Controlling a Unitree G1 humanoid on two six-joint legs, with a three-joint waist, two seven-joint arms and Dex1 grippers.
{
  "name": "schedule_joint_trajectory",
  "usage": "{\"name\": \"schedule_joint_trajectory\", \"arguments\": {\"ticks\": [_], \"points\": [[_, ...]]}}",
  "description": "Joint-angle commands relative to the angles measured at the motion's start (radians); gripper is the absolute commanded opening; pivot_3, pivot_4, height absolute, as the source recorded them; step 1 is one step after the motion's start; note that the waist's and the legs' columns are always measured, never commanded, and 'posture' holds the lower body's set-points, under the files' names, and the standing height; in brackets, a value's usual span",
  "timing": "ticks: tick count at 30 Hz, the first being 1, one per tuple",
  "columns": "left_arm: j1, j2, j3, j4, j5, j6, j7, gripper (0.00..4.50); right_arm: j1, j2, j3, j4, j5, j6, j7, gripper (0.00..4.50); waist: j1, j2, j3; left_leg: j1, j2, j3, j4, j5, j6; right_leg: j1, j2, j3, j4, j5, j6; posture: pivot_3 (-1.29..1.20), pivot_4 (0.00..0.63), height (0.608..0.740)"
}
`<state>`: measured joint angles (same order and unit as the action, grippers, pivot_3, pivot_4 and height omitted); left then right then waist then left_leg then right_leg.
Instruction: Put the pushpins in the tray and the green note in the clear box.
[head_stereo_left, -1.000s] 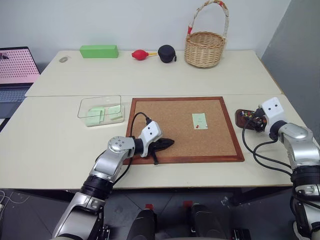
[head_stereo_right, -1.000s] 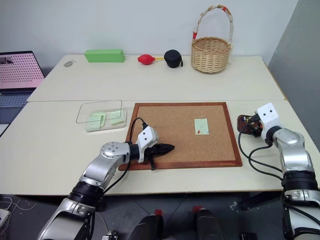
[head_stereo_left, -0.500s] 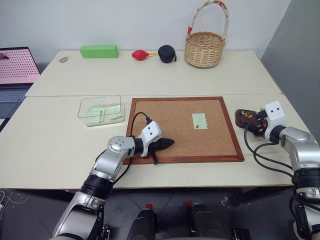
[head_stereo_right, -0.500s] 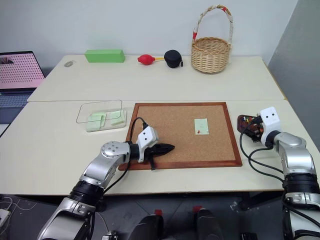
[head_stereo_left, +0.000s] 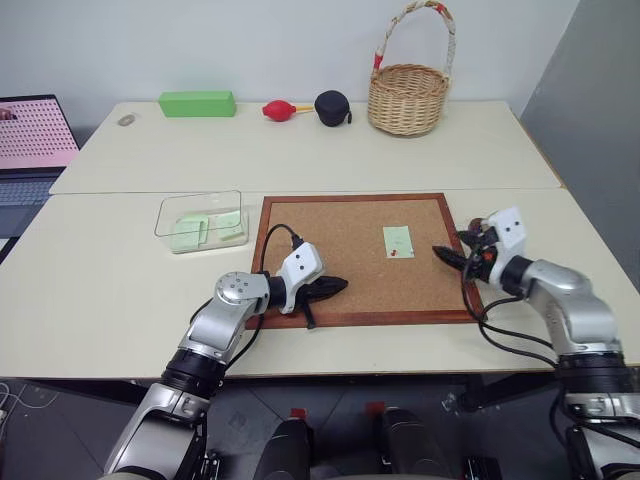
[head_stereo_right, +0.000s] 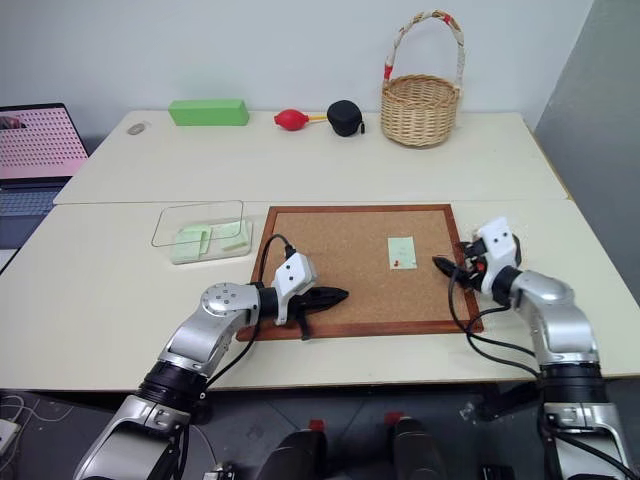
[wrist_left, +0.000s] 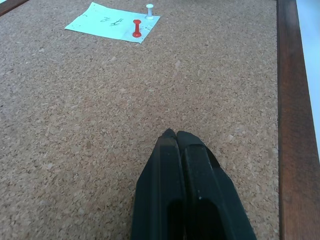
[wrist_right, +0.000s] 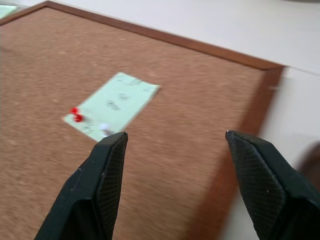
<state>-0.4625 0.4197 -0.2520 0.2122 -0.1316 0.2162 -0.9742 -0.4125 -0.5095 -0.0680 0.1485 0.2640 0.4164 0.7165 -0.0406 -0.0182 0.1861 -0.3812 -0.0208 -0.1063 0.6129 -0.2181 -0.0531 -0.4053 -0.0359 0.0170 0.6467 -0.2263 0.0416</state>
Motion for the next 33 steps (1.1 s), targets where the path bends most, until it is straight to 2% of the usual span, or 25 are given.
{"name": "schedule_joint_trajectory", "arguments": {"ticks": [1, 13, 14, 15, 21, 26, 29, 33], "points": [[0.014, 0.023, -0.021, 0.026, 0.035, 0.016, -0.007, 0.00, -0.046, 0.040, 0.021, 0.031, -0.017, -0.062, -0.016, 3.31, 0.000, 0.000, 0.000, 0.000, 0.000, 0.000, 0.000, 0.000, 0.000, 0.000, 0.000, 0.000, 0.000, 0.000, 0.000, 0.00, 0.150, 0.740], [0.022, 0.022, -0.019, 0.012, 0.031, 0.024, 0.003, 0.00, -0.110, 0.100, 0.060, 0.157, -0.054, -0.129, -0.024, 3.31, -0.001, 0.000, 0.000, 0.000, 0.000, 0.000, 0.000, 0.000, 0.000, 0.000, 0.000, 0.000, 0.000, 0.000, 0.000, 0.00, 0.150, 0.740], [0.024, 0.023, -0.019, 0.010, 0.031, 0.025, 0.004, 0.00, -0.110, 0.100, 0.062, 0.160, -0.055, -0.131, -0.022, 3.13, -0.001, 0.000, 0.000, 0.000, 0.000, 0.000, 0.000, 0.000, 0.000, 0.000, 0.000, 0.000, 0.000, 0.000, 0.000, 0.00, 0.150, 0.740], [0.026, 0.023, -0.018, 0.009, 0.031, 0.026, 0.004, 0.00, -0.109, 0.100, 0.064, 0.161, -0.055, -0.132, -0.020, 3.13, -0.001, 0.000, 0.000, 0.000, 0.000, 0.000, 0.000, 0.000, 0.000, 0.000, 0.000, 0.000, 0.000, 0.000, 0.000, 0.00, 0.150, 0.740], [0.033, 0.028, -0.016, -0.001, 0.030, 0.031, 0.006, 0.00, -0.086, 0.094, 0.073, 0.131, -0.043, -0.109, 0.009, 1.79, -0.002, 0.000, 0.000, 0.000, 0.000, 0.000, 0.000, 0.000, 0.000, 0.000, 0.000, 0.000, 0.000, 0.000, 0.000, 0.00, 0.150, 0.740], [0.034, 0.029, -0.019, -0.005, 0.031, 0.034, 0.007, 0.00, -0.066, 0.092, 0.079, 0.088, -0.023, -0.078, 0.035, 0.92, -0.003, 0.000, 0.000, 0.000, 0.000, 0.000, 0.000, 0.000, 0.000, 0.000, 0.000, 0.000, 0.000, 0.000, 0.000, 0.00, 0.150, 0.740], [0.034, 0.027, -0.020, -0.007, 0.030, 0.036, 0.007, 0.00, -0.056, 0.090, 0.080, 0.063, -0.017, -0.062, 0.043, 0.14, -0.005, 0.000, 0.000, 0.000, 0.000, 0.000, 0.000, 0.000, 0.000, 0.000, 0.000, 0.000, 0.000, 0.000, 0.000, 0.00, 0.150, 0.740], [0.032, 0.026, -0.021, -0.004, 0.031, 0.036, 0.006, 0.00, -0.051, 0.087, 0.079, 0.035, -0.019, -0.061, 0.043, 0.06, -0.004, 0.000, 0.000, 0.000, 0.000, 0.000, 0.000, 0.000, 0.000, 0.000, 0.000, 0.000, 0.000, 0.000, 0.000, 0.00, 0.150, 0.740]]}}
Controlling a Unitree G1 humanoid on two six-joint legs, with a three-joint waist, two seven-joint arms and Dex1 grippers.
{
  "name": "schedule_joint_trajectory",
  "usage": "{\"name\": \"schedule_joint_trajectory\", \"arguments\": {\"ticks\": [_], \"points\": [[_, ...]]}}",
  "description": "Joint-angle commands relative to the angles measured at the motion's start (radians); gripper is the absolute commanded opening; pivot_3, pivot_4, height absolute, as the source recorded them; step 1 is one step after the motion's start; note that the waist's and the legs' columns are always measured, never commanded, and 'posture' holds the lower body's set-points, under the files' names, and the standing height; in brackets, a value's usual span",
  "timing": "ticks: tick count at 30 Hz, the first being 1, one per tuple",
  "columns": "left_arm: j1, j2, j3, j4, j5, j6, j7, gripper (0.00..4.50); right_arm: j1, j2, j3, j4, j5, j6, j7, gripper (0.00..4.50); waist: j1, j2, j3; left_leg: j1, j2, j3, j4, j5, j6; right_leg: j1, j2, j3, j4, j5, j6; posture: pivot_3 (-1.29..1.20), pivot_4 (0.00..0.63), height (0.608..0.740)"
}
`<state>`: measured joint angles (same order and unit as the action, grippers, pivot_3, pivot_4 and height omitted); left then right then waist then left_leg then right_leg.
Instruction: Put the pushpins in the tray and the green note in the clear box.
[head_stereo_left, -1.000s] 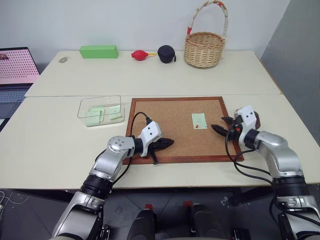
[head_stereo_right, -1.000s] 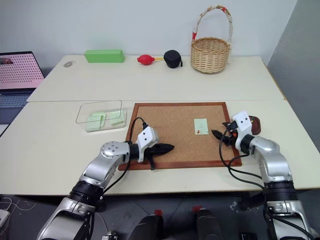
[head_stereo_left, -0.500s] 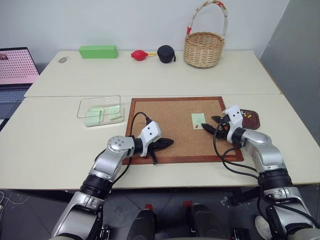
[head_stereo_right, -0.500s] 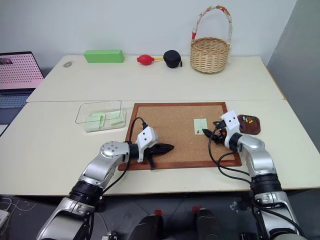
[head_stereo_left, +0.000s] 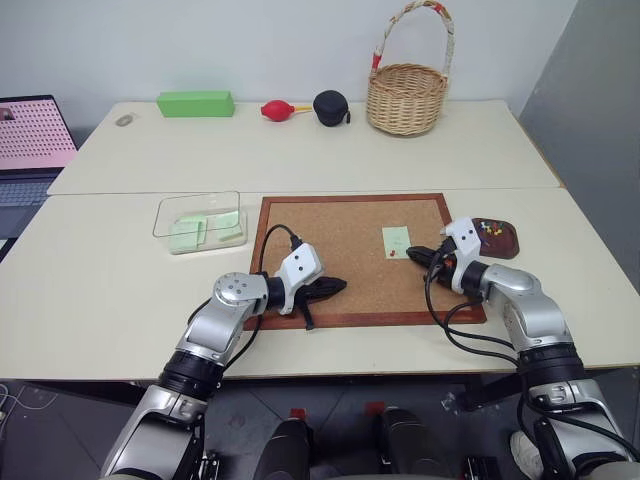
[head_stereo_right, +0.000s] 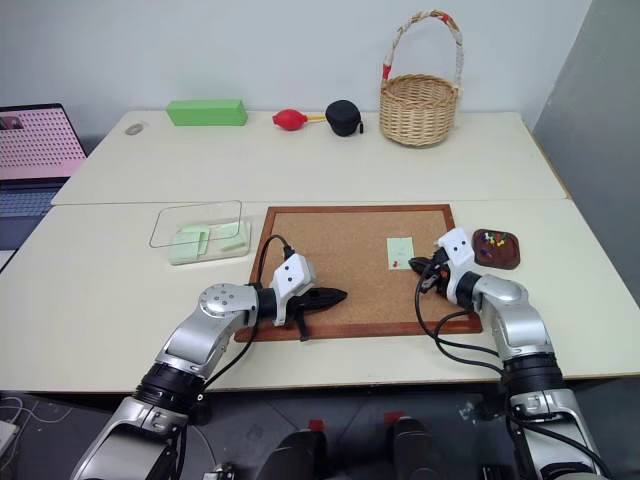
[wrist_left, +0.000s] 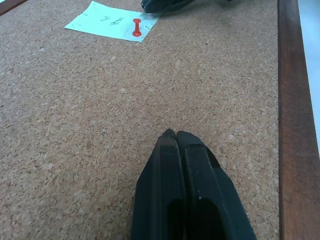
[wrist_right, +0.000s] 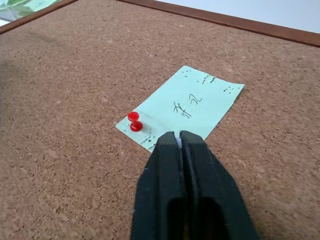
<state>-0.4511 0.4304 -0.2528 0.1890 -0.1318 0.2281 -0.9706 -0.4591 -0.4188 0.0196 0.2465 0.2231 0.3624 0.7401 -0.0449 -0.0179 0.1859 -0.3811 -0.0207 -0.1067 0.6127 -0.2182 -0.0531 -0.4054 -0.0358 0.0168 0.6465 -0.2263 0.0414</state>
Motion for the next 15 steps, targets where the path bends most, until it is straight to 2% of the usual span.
{"name": "schedule_joint_trajectory", "arguments": {"ticks": [1, 15], "points": [[0.021, 0.015, -0.021, 0.019, 0.032, 0.025, 0.002, 0.00, -0.005, -0.005, -0.010, -0.066, 0.021, -0.010, 0.017, 0.06, 0.000, 0.000, 0.000, 0.000, 0.000, 0.000, 0.000, 0.000, 0.000, 0.000, 0.000, 0.000, 0.000, 0.000, 0.000, 0.00, 0.150, 0.740], [0.029, 0.016, -0.031, 0.010, 0.039, 0.034, 0.009, 0.00, 0.000, -0.008, -0.080, -0.143, 0.087, 0.011, -0.009, 0.06, 0.000, 0.000, 0.000, 0.000, 0.000, 0.000, 0.000, 0.000, 0.000, 0.000, 0.000, 0.000, 0.000, 0.000, 0.000, 0.00, 0.150, 0.740]]}}
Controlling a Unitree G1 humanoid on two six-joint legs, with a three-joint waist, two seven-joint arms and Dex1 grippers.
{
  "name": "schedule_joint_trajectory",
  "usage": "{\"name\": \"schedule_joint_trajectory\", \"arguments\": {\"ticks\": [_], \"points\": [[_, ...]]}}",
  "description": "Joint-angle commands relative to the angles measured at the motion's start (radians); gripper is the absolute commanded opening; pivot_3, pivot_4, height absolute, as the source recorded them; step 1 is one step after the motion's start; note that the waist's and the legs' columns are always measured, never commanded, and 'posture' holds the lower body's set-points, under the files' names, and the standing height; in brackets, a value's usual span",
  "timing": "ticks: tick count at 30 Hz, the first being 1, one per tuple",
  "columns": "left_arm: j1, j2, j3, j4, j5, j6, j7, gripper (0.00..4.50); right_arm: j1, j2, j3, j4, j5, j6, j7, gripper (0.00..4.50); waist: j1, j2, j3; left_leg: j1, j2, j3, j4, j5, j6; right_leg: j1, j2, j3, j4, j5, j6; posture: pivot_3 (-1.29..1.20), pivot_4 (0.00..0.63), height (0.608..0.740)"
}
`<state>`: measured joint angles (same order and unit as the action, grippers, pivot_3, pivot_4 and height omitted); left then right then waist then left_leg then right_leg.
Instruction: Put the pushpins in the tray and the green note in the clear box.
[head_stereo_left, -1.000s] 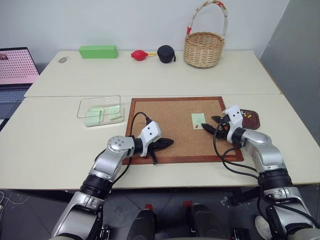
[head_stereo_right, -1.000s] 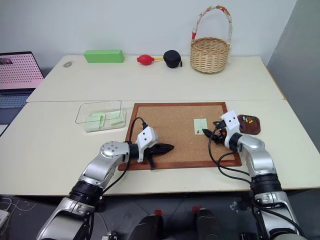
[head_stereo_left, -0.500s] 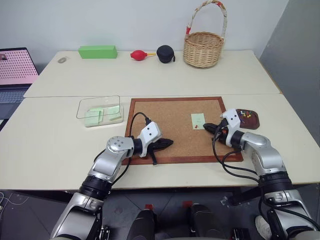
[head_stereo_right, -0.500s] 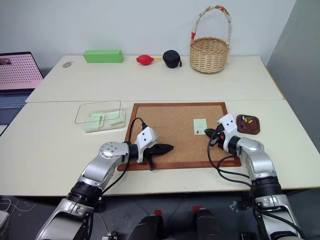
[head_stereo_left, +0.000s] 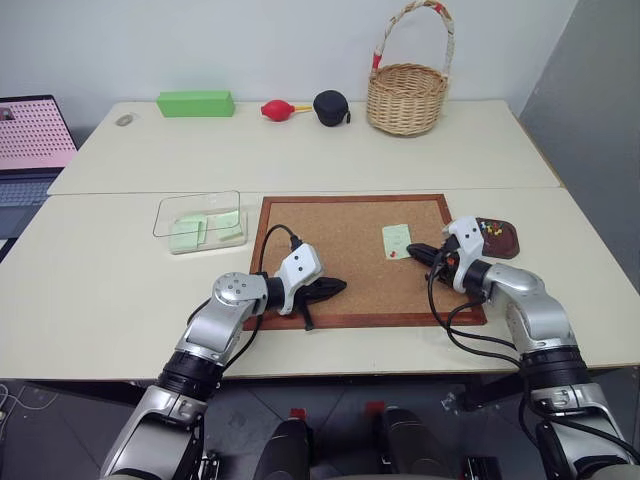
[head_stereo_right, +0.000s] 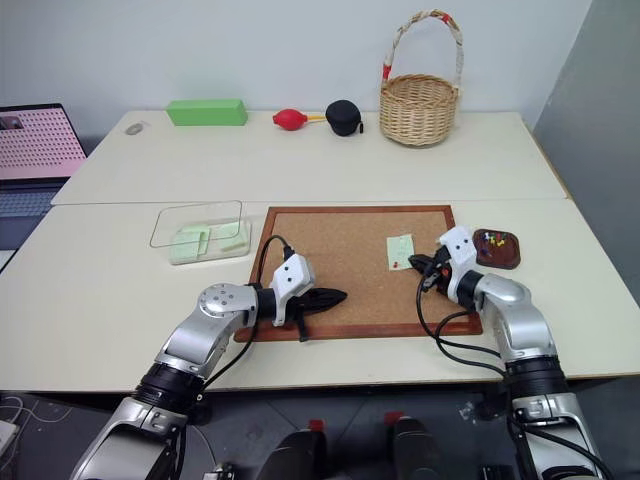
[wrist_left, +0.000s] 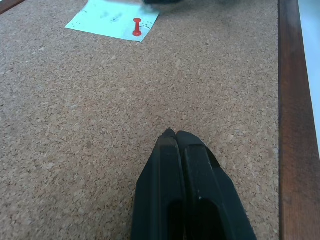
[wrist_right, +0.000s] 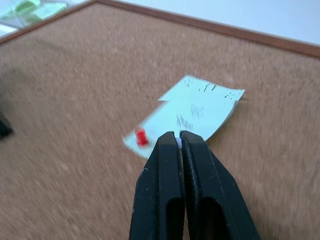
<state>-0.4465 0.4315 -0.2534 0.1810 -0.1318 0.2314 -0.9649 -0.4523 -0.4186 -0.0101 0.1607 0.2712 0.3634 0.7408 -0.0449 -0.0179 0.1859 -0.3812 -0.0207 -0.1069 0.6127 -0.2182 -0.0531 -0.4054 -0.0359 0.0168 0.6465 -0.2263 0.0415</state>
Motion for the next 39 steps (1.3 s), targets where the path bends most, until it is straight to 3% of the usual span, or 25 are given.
{"name": "schedule_joint_trajectory", "arguments": {"ticks": [1, 10, 17, 27, 39], "points": [[0.025, 0.015, -0.031, 0.017, 0.039, 0.031, 0.003, 0.00, -0.004, -0.010, -0.058, -0.062, 0.045, 0.015, -0.015, 0.06, 0.000, 0.000, 0.000, 0.000, 0.000, 0.000, 0.000, 0.000, 0.000, 0.000, 0.000, 0.000, 0.000, 0.000, 0.000, 0.00, 0.150, 0.740], [0.022, 0.016, -0.036, 0.021, 0.040, 0.029, 0.000, 0.00, 0.011, -0.079, -0.139, -0.073, 0.047, 0.018, -0.047, 0.06, 0.002, 0.000, 0.000, 0.000, 0.000, 0.000, 0.000, 0.000, 0.000, 0.000, 0.000, 0.000, 0.000, 0.000, 0.000, 0.00, 0.150, 0.740], [0.011, 0.006, -0.031, 0.036, 0.033, 0.027, 0.002, 0.00, 0.005, -0.174, -0.185, 0.082, -0.053, -0.071, -0.139, 0.06, 0.002, 0.000, 0.000, 0.000, 0.000, 0.001, 0.000, 0.000, 0.000, 0.000, 0.000, 0.000, 0.000, 0.000, 0.000, 0.00, 0.150, 0.740], [0.006, 0.006, -0.040, 0.052, 0.046, 0.003, 0.009, 0.00, -0.034, -0.199, -0.150, 0.242, -0.162, -0.171, -0.205, 0.06, 0.005, 0.000, 0.000, 0.000, -0.001, 0.001, 0.000, 0.000, 0.000, 0.000, 0.000, 0.001, 0.000, 0.000, 0.000, 0.00, 0.150, 0.740], [-0.001, 0.004, -0.035, 0.071, 0.055, -0.010, 0.017, 0.00, -0.084, -0.203, -0.174, 0.325, -0.171, -0.222, -0.231, 2.41, 0.006, 0.001, 0.000, 0.000, -0.001, 0.001, 0.000, 0.000, 0.000, 0.001, 0.000, 0.001, 0.000, 0.000, 0.000, 0.00, 0.150, 0.740]]}}
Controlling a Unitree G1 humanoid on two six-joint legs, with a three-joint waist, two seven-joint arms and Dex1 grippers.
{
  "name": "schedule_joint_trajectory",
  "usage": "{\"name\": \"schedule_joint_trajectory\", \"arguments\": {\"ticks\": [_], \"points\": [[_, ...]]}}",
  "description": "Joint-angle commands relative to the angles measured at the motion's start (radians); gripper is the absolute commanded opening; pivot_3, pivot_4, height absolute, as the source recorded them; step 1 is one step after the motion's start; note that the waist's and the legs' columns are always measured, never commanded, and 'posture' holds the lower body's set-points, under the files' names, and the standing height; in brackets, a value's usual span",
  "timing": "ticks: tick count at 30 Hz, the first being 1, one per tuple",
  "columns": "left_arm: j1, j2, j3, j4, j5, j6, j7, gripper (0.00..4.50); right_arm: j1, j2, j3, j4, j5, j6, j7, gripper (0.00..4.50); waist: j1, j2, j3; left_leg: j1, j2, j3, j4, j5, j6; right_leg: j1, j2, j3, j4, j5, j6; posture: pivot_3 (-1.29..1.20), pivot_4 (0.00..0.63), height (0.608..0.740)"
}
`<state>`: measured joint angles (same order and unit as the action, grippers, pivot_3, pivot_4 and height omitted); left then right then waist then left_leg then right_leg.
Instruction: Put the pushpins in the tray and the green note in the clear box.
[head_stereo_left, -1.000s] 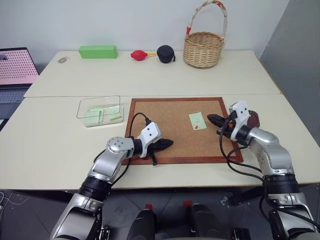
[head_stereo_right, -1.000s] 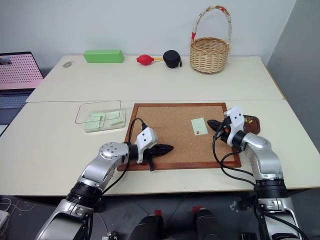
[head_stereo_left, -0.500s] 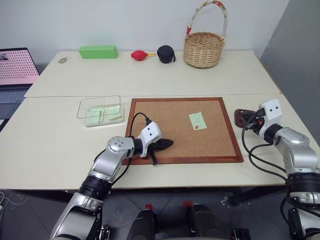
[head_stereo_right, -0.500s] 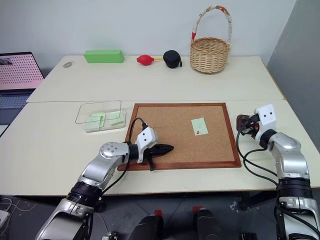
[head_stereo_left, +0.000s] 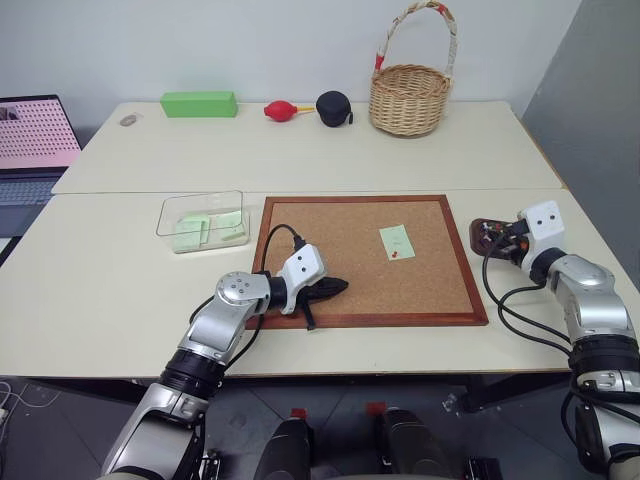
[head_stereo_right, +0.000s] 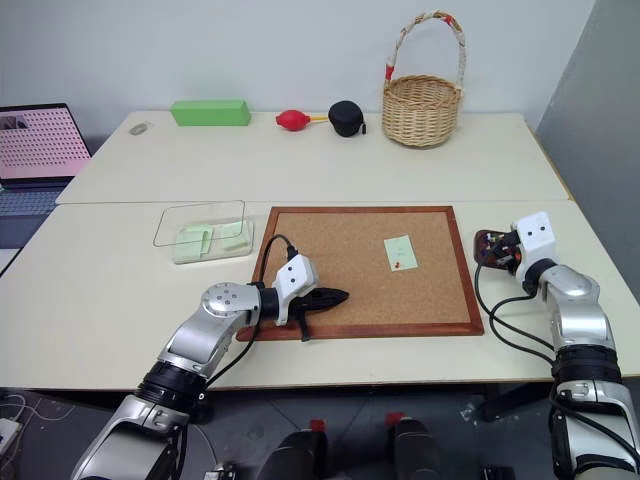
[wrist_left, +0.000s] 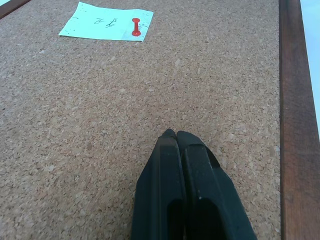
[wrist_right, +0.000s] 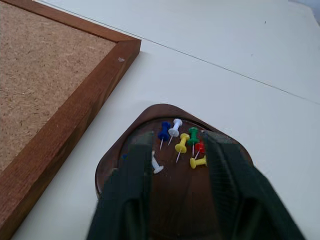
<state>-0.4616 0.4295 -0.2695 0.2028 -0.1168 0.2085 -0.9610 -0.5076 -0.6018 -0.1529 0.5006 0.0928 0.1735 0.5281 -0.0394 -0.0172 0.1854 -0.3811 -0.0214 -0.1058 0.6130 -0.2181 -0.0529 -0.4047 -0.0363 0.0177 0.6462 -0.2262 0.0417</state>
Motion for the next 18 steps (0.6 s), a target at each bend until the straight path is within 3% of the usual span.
{"name": "schedule_joint_trajectory", "arguments": {"ticks": [1, 6, 18], "points": [[0.014, 0.006, -0.018, 0.051, 0.041, 0.012, 0.014, 0.00, -0.029, -0.019, -0.039, -0.026, 0.016, -0.036, -0.020, 2.61, 0.000, 0.000, 0.000, 0.000, 0.000, 0.000, 0.000, 0.000, 0.000, 0.000, 0.000, 0.000, 0.000, 0.000, 0.000, 0.00, 0.150, 0.740], [0.015, 0.007, -0.016, 0.055, 0.042, 0.006, 0.016, 0.00, 0.006, 0.007, -0.052, -0.149, 0.113, -0.010, 0.074, 3.59, -0.001, 0.000, 0.000, 0.000, 0.000, 0.000, 0.000, 0.000, 0.000, 0.000, 0.000, 0.000, 0.000, 0.000, 0.000, 0.00, 0.150, 0.740], [0.014, 0.005, -0.002, 0.055, 0.038, 0.004, 0.038, 0.00, 0.114, 0.174, 0.120, -0.417, 0.131, 0.057, 0.110, 3.59, 0.000, 0.001, -0.001, 0.001, 0.001, -0.001, 0.000, 0.000, 0.000, 0.000, 0.000, 0.000, 0.001, 0.000, 0.000, 0.00, 0.150, 0.740]]}}
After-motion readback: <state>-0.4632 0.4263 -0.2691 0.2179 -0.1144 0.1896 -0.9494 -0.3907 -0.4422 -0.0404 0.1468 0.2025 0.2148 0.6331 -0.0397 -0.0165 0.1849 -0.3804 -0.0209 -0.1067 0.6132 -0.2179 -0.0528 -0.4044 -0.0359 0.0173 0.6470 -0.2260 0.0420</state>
